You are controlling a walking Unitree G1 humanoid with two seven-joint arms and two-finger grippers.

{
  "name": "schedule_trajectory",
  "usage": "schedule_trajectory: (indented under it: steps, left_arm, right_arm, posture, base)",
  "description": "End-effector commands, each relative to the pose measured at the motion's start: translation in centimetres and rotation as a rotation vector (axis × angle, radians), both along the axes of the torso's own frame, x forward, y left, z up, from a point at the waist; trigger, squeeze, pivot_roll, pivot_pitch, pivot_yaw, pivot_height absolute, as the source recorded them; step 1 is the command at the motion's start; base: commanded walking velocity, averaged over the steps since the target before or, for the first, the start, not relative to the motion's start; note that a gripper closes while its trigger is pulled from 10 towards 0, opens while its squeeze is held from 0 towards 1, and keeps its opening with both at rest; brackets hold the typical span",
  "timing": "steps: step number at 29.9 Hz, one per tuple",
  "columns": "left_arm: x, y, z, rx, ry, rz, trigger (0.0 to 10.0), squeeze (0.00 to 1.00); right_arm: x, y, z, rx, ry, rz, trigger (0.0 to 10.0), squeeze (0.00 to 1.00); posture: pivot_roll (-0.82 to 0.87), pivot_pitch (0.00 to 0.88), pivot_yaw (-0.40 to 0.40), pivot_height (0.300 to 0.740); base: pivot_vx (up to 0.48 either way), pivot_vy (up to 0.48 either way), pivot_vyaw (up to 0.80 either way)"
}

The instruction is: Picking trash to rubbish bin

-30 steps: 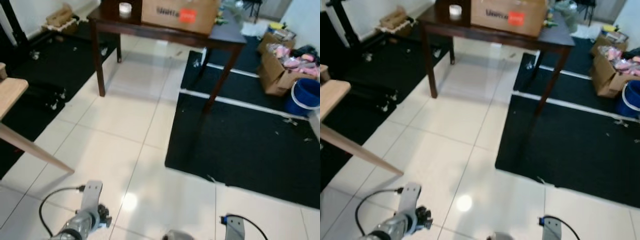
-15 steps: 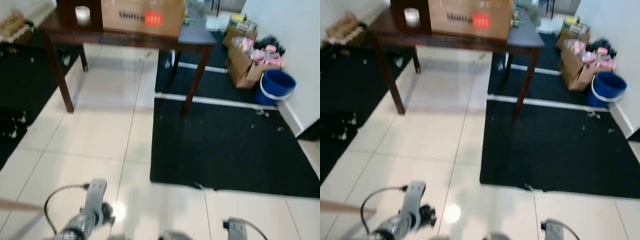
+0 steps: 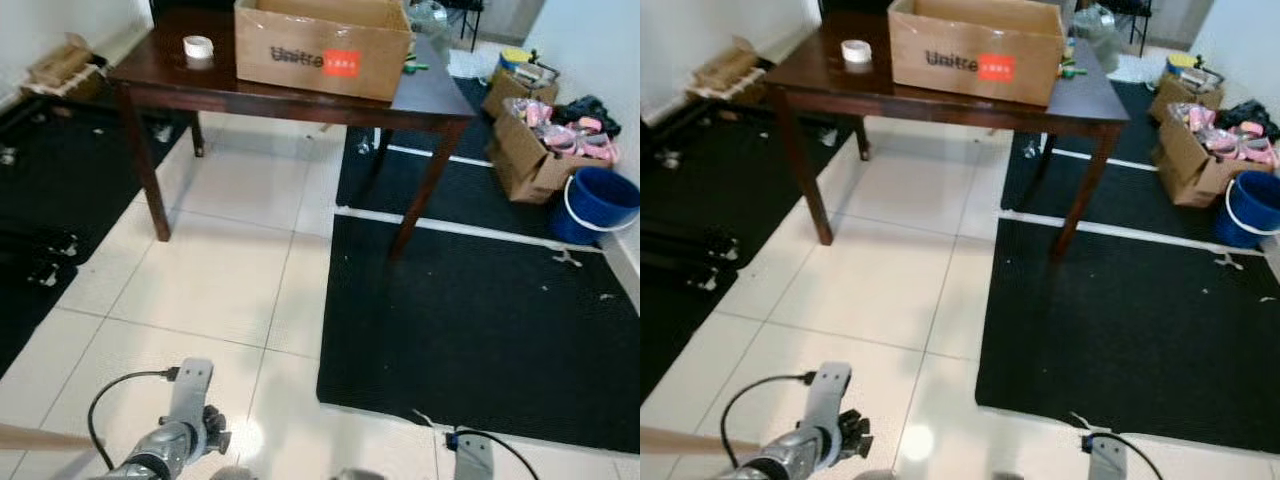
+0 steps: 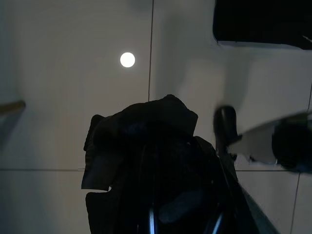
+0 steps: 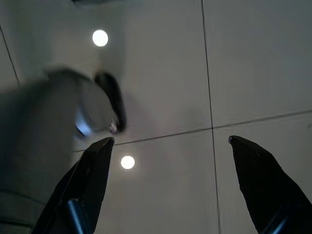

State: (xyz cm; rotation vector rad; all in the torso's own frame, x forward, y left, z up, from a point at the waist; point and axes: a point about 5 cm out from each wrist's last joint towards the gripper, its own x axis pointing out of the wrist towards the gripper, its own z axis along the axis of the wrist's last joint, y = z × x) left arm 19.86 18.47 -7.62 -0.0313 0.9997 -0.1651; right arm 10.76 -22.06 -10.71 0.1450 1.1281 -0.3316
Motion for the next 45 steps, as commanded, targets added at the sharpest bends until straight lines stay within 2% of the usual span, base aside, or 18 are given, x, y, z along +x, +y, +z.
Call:
schedule_trajectory:
  steps: [1, 7, 35, 40, 45]
  left_arm:
    - [0.12, -0.29, 0.04, 0.001, -0.002, -0.020, 10.0, 0.00]
    - [0.20, -0.39, 0.07, -0.002, -0.004, -0.021, 10.0, 0.00]
    - [0.11, -0.64, 0.00, -0.014, -0.002, -0.022, 10.0, 0.00]
    - [0.17, -0.63, 0.03, -0.015, -0.004, -0.022, 10.0, 0.00]
    - [0.17, -0.62, 0.03, -0.014, -0.004, -0.023, 10.0, 0.00]
  right_arm:
    - [-0.04, -0.75, 0.14, -0.017, 0.006, -0.007, 10.0, 0.00]
    - [0.00, -0.81, 0.17, -0.019, -0.001, -0.014, 10.0, 0.00]
    - [-0.24, -0.61, 0.05, -0.015, 0.013, -0.007, 10.0, 0.00]
    - [-0.32, -0.61, 0.04, -0.011, 0.008, -0.022, 10.0, 0.00]
    - [-0.34, -0.62, 0.03, -0.013, 0.009, -0.019, 10.0, 0.00]
  posture:
    - [0.08, 0.048, -0.045, 0.740]
    - [0.08, 0.048, -0.045, 0.740]
    - [0.07, 0.056, -0.046, 0.740]
    - [0.07, 0.056, -0.046, 0.740]
    - [0.07, 0.056, -0.046, 0.740]
  base:
    - [0.304, 0.000, -0.74]
    - [0.303, 0.000, -0.69]
    - [0.296, 0.000, 0.00]
    - [0.289, 0.000, -0.76]
    - [0.287, 0.000, 0.00]
